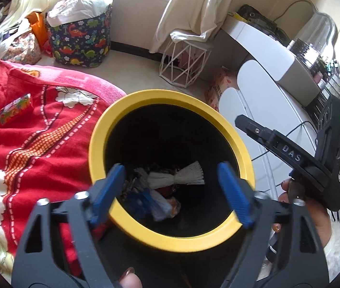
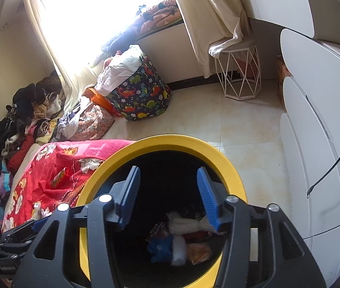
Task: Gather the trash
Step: 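Open both tools to drop the blue plastic and white toy into the bin, then move both open tools over the chip bag and red candy tube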
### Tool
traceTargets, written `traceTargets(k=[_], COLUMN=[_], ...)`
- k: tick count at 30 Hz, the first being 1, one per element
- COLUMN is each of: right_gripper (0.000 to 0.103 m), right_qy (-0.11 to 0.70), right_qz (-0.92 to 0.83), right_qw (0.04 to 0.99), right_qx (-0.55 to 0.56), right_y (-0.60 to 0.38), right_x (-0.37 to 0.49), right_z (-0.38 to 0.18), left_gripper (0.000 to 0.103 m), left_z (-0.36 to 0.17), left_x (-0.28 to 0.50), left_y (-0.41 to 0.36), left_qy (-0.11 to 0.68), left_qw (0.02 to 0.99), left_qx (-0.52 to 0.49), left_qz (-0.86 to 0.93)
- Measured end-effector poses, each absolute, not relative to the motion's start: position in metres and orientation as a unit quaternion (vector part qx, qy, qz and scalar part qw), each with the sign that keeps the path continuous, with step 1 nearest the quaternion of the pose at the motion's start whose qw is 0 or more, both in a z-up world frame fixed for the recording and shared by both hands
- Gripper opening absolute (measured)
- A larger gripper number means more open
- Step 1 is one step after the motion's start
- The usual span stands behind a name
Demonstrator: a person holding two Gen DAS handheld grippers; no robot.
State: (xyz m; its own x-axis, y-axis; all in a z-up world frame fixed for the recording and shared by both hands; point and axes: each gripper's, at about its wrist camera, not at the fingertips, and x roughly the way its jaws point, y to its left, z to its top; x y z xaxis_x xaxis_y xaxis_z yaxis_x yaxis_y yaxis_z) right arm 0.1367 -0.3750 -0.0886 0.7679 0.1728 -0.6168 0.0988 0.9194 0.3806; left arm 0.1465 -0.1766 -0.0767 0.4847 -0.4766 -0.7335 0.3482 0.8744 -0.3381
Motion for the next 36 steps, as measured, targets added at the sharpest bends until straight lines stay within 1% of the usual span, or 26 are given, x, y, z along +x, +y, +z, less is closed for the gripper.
traceTargets(k=[2,3,10,18,25,27,30,36], right_gripper=[0.063,0.063,0.067,0.074,0.074,0.077,0.077,0.078], right_qy=[0.335,0.332,0.314,0.290,0.280,0.278,0.276,0.286], right_qz=[0.017,0.016,0.031,0.064,0.089,0.097,0.111,0.146], right_qw=[0.920,0.921,0.933,0.945,0.950,0.950,0.950,0.945], right_qx=[0.205,0.205,0.172,0.134,0.110,0.105,0.092,0.062], right_y=[-0.376,-0.376,-0.362,-0.338,-0.315,-0.310,-0.301,-0.272], right_x=[0.135,0.135,0.131,0.128,0.127,0.126,0.128,0.136], right_z=[-0.086,-0.085,-0.071,-0.054,-0.043,-0.040,-0.037,-0.034], left_gripper=[0.088,0.092,0.092,0.092,0.092,0.092,0.092,0.092], left_z=[-0.072,-0.071,-0.052,-0.033,-0.021,-0.018,-0.015,-0.014], left_x=[0.145,0.144,0.141,0.136,0.133,0.132,0.131,0.131], left_y=[-0.172,-0.170,-0.152,-0.129,-0.108,-0.102,-0.089,-0.066], left_qy=[0.438,0.434,0.398,0.357,0.331,0.326,0.318,0.311], left_qw=[0.866,0.869,0.896,0.921,0.935,0.938,0.941,0.945], left_qx=[-0.069,-0.067,-0.061,-0.049,-0.053,-0.056,-0.063,-0.071], left_qz=[-0.231,-0.227,-0.187,-0.147,-0.117,-0.109,-0.094,-0.070])
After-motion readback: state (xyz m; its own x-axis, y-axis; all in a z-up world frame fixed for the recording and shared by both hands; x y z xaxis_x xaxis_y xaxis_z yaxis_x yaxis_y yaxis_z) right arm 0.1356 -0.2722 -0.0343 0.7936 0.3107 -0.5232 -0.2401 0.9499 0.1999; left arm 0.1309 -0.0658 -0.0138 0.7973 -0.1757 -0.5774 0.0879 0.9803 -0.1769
